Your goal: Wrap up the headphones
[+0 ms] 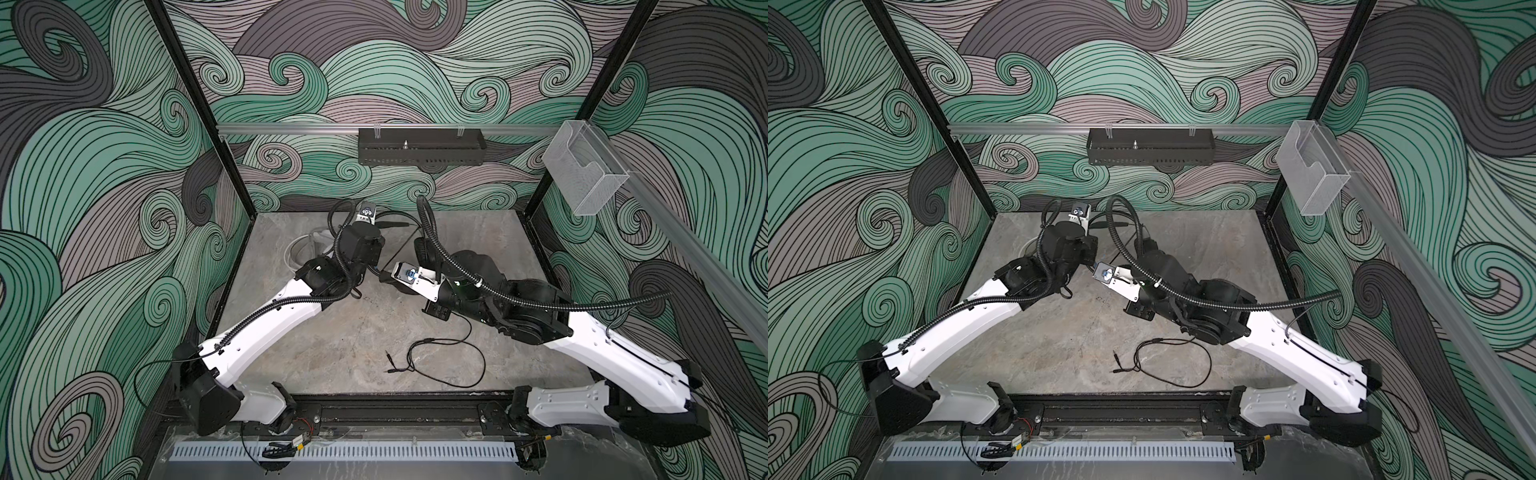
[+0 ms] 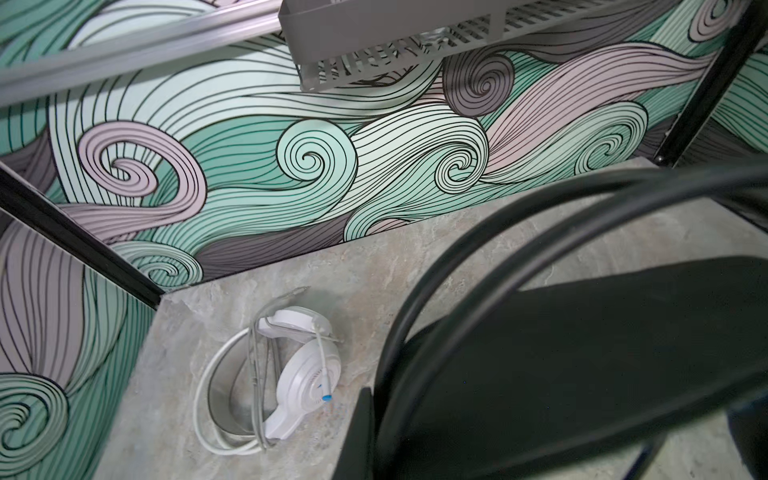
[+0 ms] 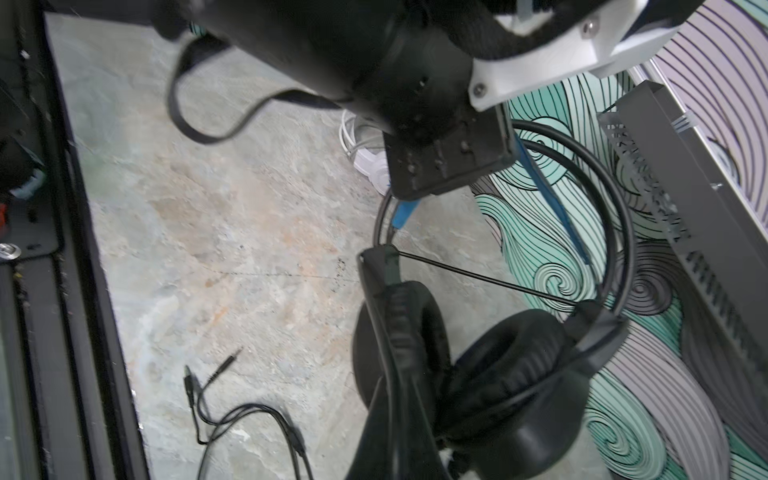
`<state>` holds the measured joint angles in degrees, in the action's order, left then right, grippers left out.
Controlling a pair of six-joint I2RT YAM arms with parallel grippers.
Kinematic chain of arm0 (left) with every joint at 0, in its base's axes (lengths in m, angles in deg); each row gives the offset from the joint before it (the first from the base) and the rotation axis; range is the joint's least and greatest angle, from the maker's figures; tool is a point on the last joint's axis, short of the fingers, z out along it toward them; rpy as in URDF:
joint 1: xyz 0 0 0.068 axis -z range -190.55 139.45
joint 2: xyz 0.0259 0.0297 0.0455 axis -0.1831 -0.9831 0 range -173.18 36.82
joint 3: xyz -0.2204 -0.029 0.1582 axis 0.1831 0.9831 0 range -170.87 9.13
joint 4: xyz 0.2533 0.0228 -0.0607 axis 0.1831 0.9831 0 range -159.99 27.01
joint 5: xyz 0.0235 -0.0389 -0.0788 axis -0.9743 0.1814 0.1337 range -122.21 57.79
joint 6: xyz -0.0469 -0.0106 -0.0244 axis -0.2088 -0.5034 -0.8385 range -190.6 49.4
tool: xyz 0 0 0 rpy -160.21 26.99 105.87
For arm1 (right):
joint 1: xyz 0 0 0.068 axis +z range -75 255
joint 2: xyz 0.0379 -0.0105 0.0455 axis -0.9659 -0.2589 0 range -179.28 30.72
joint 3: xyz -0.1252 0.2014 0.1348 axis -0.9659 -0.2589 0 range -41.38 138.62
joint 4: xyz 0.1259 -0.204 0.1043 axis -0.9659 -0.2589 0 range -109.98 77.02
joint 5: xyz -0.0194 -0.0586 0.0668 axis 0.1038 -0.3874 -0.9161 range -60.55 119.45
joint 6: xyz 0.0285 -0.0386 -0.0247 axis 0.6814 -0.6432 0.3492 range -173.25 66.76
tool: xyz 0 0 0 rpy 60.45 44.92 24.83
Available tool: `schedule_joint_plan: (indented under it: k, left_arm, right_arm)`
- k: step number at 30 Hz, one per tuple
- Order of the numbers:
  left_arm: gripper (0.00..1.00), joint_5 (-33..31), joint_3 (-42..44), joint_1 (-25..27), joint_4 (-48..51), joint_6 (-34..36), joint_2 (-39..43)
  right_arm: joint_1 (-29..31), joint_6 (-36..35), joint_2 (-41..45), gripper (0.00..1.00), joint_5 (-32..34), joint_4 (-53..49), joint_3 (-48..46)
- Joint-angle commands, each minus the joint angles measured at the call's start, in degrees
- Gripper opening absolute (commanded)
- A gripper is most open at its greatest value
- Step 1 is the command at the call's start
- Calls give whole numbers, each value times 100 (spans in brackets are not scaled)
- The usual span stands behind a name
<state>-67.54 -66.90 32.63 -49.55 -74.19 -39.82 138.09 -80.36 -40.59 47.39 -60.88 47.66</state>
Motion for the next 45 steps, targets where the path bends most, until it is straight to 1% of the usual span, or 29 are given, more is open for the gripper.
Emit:
schedule_joint_plan:
  k: [1, 8, 12, 14, 17, 20, 23, 26, 30, 36, 38, 41, 45]
  left_arm:
    - [0, -246, 117, 15, -339, 562, 341]
    - [0, -280, 80, 152, -112, 382, 369]
    - [0, -160, 179, 235, -77, 128, 434]
    - [0, -11, 233, 251, -60, -30, 498]
    - [0, 344, 287, 299, -68, -81, 601]
    - [0, 349, 356, 378, -10, -2, 683]
    - [0, 150, 497, 380, 98, 3, 820]
    - [0, 62, 606, 380, 164, 124, 963]
    - [0, -17, 678, 379, 235, 382, 1085]
    - [0, 265, 619, 376, 542, 1057, 1145]
    - [0, 115, 566, 382, 701, 1181, 1143]
    - [0, -387, 483, 381, 897, 1220, 1146]
    - [0, -391, 607, 379, 776, 1332, 1268]
  right_arm:
    - [-20, -582, 18, 0, 430, -56, 264]
    - [201, -637, -465, 0, 386, -106, 861]
    - [238, -115, -725, 0, 142, -21, 1223]
    - [238, 100, -785, 0, 1, 61, 1224]
    - [204, 274, -873, 0, 2, 85, 1217]
    - [138, 369, -868, 0, 85, 78, 1242]
    - [50, 342, -773, 0, 236, 37, 1205]
    - [-60, 155, -615, 0, 503, -120, 1128]
    - [-95, -361, -431, 0, 958, -299, 1011]
    - [-89, -1286, -366, 0, 1602, -431, 914]
    - [-87, -1542, -349, 0, 1760, -428, 900]
    - [-58, -1800, -340, 0, 1934, -427, 917]
    - [-40, -1777, -332, 0, 1977, -426, 1006]
